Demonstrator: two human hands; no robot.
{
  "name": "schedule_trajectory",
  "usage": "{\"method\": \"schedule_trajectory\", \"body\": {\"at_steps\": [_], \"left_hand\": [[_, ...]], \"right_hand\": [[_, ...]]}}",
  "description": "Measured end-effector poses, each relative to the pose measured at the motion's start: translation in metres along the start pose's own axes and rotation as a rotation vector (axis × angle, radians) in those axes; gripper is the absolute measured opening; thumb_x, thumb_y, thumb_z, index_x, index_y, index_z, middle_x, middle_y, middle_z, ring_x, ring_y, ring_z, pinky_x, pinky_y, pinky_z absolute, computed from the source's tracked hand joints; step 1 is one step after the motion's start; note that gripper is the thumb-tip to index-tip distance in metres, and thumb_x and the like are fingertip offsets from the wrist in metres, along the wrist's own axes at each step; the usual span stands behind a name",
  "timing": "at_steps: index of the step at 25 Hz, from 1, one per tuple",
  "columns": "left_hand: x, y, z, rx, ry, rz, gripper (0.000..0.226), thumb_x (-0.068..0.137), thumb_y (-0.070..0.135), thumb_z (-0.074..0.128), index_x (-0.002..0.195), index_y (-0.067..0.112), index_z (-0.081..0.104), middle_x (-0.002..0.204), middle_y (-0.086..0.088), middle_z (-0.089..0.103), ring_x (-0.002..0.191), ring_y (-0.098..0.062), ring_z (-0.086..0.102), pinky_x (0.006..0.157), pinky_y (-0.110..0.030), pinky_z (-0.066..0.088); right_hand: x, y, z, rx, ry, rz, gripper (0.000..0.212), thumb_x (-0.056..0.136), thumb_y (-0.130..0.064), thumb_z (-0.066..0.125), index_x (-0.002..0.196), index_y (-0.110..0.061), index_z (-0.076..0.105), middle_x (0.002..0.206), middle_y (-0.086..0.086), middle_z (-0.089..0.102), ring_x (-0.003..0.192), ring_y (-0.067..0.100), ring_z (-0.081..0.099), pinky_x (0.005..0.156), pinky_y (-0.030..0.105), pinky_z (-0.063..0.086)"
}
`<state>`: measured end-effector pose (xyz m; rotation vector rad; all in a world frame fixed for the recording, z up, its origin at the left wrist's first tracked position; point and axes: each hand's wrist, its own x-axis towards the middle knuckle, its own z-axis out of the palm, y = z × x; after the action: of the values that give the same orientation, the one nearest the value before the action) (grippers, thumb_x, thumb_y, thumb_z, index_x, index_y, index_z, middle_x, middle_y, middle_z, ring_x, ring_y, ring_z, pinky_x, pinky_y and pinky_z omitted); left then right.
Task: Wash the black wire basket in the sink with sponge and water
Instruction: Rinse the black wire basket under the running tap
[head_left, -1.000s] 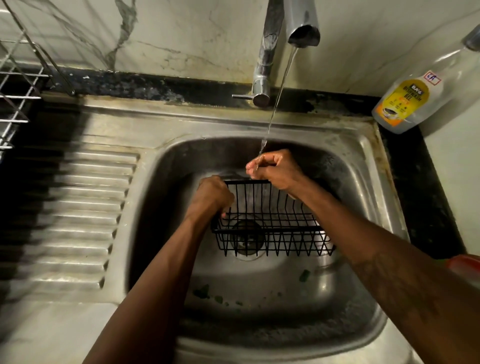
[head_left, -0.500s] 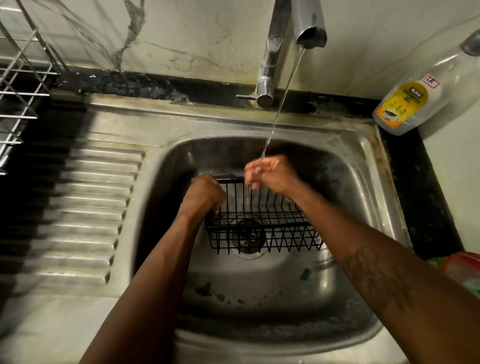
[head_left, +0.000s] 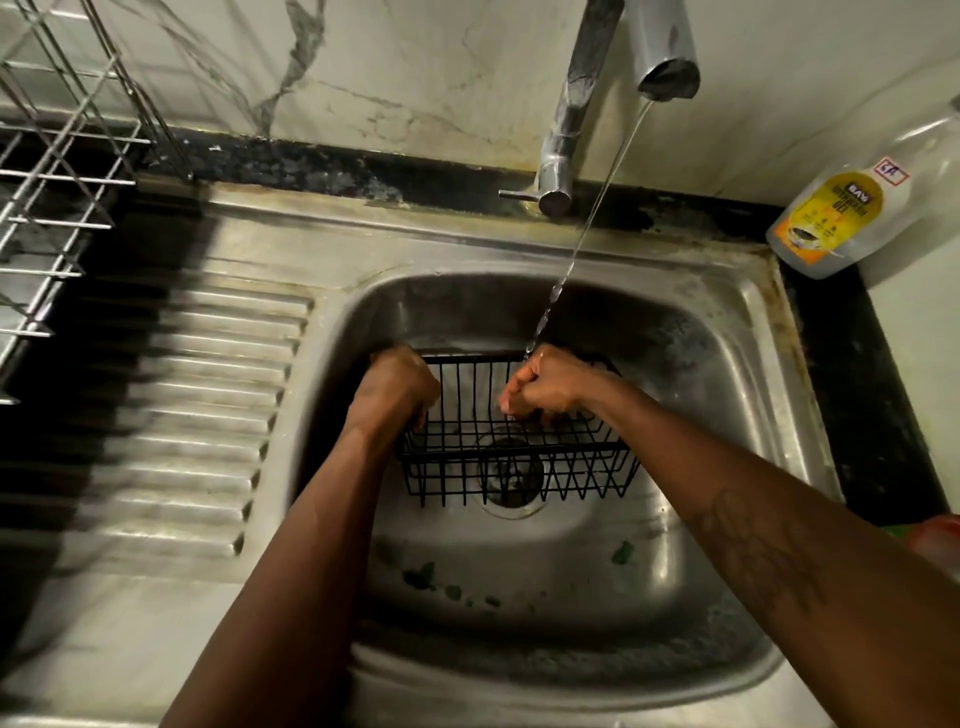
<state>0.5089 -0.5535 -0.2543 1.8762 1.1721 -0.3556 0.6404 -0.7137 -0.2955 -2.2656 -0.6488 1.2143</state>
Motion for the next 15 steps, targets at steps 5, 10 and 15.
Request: {"method": "schedule_trajectory", "body": {"at_steps": [5,10,15], "left_hand": [[0.005,-0.006,-0.008,0.118,0.071,-0.002,0.029,0.089,0.002,0.061,0.061,0.010,0.062,0.053,-0.002,0.059,0.047,-0.009,0.057,0.043,-0.019,0.043],[0.004,-0.008,-0.009,0.125,0.063,0.038,0.020,0.091,0.002,0.060,0.074,0.008,0.067,0.060,-0.003,0.065,0.050,-0.010,0.059,0.044,-0.018,0.046],[0.008,-0.012,-0.009,0.136,0.045,0.077,0.020,0.092,0.006,0.060,0.073,0.009,0.057,0.061,-0.001,0.057,0.048,-0.012,0.055,0.029,-0.013,0.035]], "right_hand": [[0.000,-0.004,-0.007,0.294,0.193,-0.075,0.010,0.083,-0.006,0.080,0.092,-0.008,0.079,0.089,0.007,0.079,0.077,0.015,0.075,0.070,0.031,0.061],[0.007,0.002,-0.004,-0.041,0.113,0.077,0.011,0.079,-0.006,0.081,0.083,-0.016,0.080,0.084,-0.003,0.078,0.084,0.013,0.075,0.072,0.032,0.062],[0.003,-0.003,-0.006,0.187,0.368,-0.017,0.008,0.085,-0.007,0.075,0.077,-0.009,0.075,0.074,0.006,0.075,0.067,0.015,0.074,0.058,0.027,0.057]]}}
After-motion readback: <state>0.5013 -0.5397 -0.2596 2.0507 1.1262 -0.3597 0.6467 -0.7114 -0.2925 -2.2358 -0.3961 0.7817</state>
